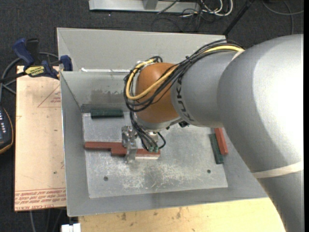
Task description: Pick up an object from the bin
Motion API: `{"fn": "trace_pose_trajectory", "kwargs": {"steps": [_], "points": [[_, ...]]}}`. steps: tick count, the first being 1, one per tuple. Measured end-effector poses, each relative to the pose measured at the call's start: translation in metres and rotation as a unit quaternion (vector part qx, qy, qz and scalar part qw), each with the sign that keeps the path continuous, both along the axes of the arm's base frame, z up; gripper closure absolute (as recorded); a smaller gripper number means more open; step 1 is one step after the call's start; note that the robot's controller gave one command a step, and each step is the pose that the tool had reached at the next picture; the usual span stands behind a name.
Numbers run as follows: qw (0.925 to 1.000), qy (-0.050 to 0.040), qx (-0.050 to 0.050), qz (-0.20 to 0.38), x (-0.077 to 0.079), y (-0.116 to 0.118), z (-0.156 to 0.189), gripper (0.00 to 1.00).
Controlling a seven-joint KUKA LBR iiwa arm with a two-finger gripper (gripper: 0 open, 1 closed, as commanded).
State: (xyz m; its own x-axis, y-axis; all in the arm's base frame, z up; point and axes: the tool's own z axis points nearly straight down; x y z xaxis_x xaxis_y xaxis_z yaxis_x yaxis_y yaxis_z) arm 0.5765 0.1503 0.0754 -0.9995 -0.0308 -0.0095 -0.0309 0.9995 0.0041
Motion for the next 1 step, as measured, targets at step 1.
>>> {"fn": "trace_pose_trajectory", "kwargs": {"steps": [1], "points": [[1.0,0.0027,-0.001,0.0,-0.002,-0.0005,-0.0031,0.0]]}}
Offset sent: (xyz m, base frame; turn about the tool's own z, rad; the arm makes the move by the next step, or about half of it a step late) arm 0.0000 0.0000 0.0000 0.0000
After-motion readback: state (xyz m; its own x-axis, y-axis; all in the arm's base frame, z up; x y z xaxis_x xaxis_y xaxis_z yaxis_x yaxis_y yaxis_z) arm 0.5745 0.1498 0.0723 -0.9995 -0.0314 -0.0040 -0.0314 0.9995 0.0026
